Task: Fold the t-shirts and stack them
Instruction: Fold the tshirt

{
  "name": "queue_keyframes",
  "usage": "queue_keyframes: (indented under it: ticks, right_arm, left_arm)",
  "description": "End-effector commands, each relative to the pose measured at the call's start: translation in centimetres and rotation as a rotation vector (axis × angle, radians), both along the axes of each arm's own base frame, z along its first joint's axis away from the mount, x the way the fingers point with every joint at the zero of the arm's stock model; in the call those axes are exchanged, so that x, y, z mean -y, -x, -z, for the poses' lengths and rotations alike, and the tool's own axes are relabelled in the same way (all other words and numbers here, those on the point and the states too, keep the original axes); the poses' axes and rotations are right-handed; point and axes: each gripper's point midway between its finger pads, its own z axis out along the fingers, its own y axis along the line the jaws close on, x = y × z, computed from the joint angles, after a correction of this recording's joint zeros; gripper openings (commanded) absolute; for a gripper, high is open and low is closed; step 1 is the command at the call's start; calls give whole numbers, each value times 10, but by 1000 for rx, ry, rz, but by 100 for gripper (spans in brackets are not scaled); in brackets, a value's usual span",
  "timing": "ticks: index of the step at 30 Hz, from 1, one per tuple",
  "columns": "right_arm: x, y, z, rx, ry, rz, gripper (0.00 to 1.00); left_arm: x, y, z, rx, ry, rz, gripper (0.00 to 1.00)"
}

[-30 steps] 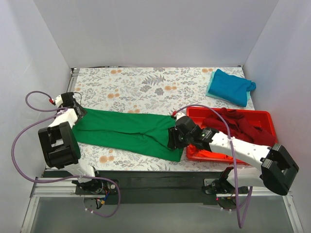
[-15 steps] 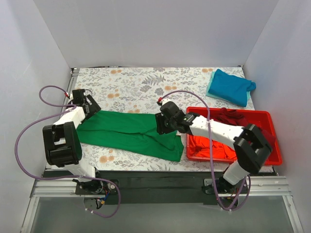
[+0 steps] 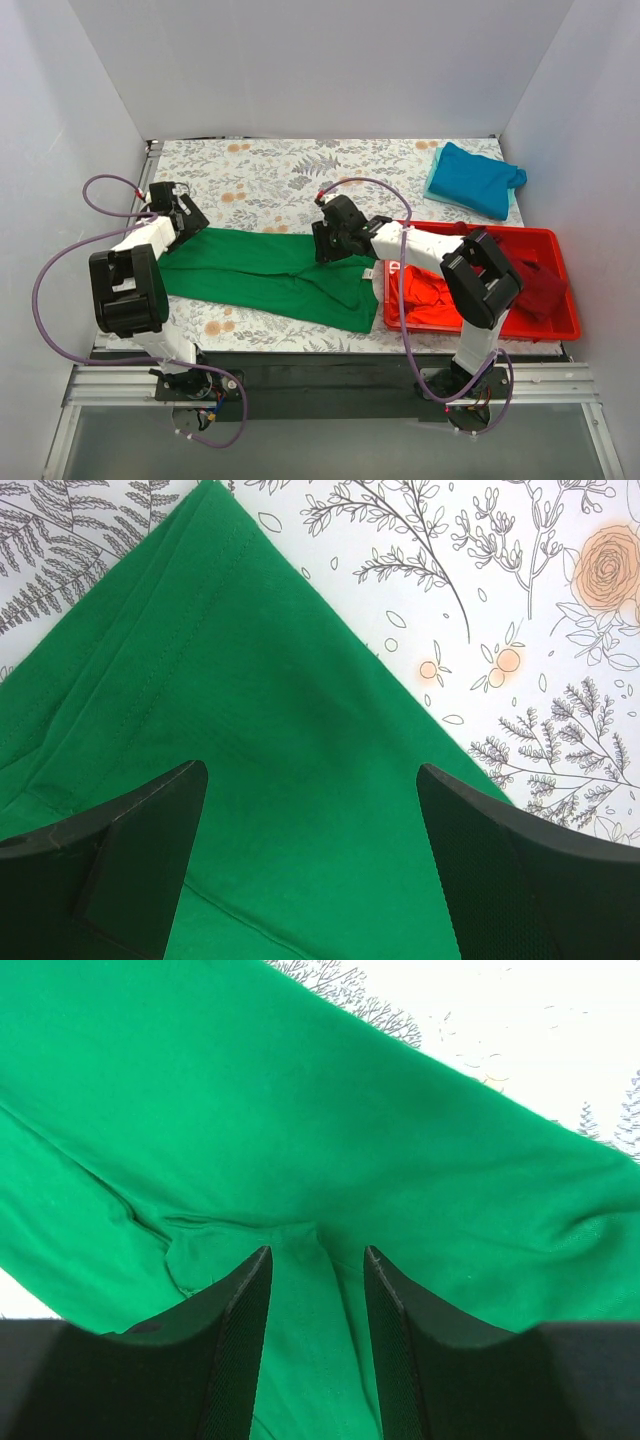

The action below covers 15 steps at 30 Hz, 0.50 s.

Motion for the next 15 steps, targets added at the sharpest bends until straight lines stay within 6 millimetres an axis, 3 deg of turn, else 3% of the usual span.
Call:
queue_keyframes:
  ticks: [1, 15]
  right_arm:
    - [-13, -8, -11, 22, -49, -15, 48]
    - [-20, 3, 12, -54, -72, -41, 44]
  left_arm:
    - [0, -15, -17, 51, -3, 14, 85]
    - [0, -14, -14, 42, -5, 13, 85]
